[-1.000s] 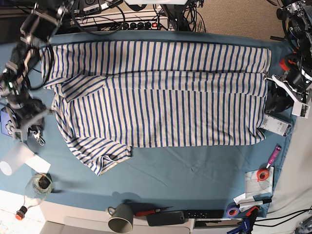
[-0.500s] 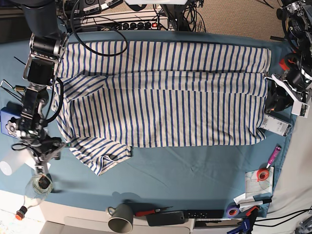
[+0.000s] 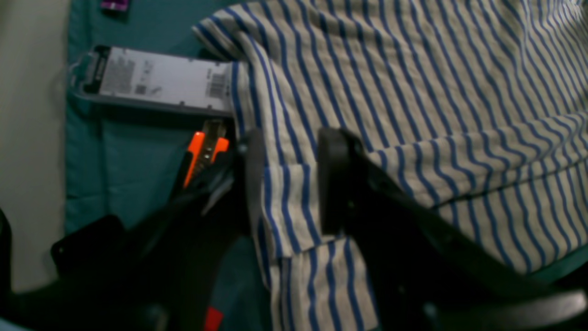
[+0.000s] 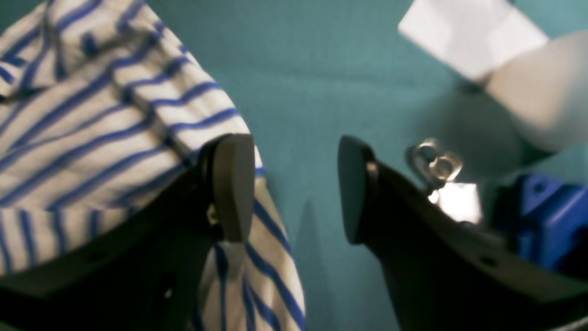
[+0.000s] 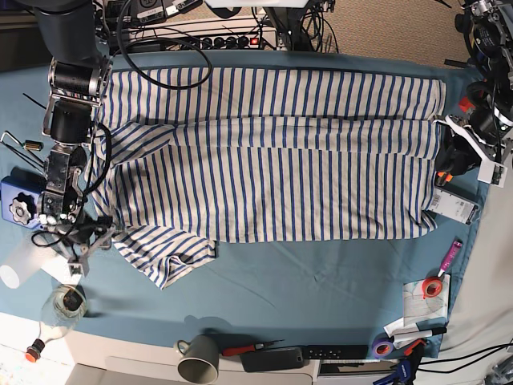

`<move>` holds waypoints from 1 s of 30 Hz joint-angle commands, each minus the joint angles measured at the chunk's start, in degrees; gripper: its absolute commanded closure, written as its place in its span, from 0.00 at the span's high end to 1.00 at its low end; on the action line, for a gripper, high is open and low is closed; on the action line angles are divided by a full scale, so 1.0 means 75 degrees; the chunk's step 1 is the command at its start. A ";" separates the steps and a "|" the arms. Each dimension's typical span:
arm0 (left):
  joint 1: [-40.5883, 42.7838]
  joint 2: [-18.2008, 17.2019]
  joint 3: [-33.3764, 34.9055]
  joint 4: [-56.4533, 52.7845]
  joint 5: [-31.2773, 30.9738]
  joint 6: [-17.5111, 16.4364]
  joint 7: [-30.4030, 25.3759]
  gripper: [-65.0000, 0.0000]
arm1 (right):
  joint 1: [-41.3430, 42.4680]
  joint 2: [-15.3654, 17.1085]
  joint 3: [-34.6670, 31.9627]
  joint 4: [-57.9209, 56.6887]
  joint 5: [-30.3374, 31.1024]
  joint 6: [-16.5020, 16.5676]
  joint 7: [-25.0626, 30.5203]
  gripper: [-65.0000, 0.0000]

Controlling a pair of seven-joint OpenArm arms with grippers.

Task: Fold the T-shirt properly
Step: 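Grasp the sleeve fabric near the right gripper and fold it inward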

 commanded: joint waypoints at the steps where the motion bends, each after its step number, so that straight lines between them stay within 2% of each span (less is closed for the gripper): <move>1: -0.0032 -0.0125 -0.0055 0.0125 -0.0143 -0.0026 -0.0154 0.32 | 0.0259 0.0099 0.0020 -0.0105 0.0009 -0.0006 0.0239 0.45; 9: -0.0032 -0.0125 -0.0055 0.0125 -0.0140 -0.0026 -0.0157 0.32 | 0.0277 -0.0055 0.0020 -0.0723 0.0015 0.0402 0.0329 0.43; 10: -0.0032 -0.0125 -0.0055 0.0125 -0.0140 -0.0023 -0.0157 0.32 | 0.0291 -0.0070 0.0020 -0.0720 0.0015 0.0417 0.0315 0.38; 14: -0.0032 -0.0125 -0.0055 0.0125 -0.0140 -0.0020 -0.0160 0.32 | 0.0323 -0.0111 0.0020 -0.0720 0.0082 0.0408 -0.0058 0.04; 15: -0.0032 -0.0125 -0.0055 0.0125 -0.0143 -0.0023 -0.0160 0.32 | 0.0332 -0.0108 0.0020 -0.0717 0.0096 0.0402 -0.0181 0.00; 23: -0.0032 -0.0125 -0.0055 0.0125 -0.0140 -0.0020 -0.0160 0.32 | 0.0329 -0.0108 0.0023 0.0184 0.0111 0.0385 -0.1323 0.00; 30: -0.0035 -0.0125 -0.0055 0.0125 -0.0140 -0.0003 -0.0166 0.32 | 0.0326 -0.0105 0.0023 0.1781 0.1262 0.0388 -0.3206 0.00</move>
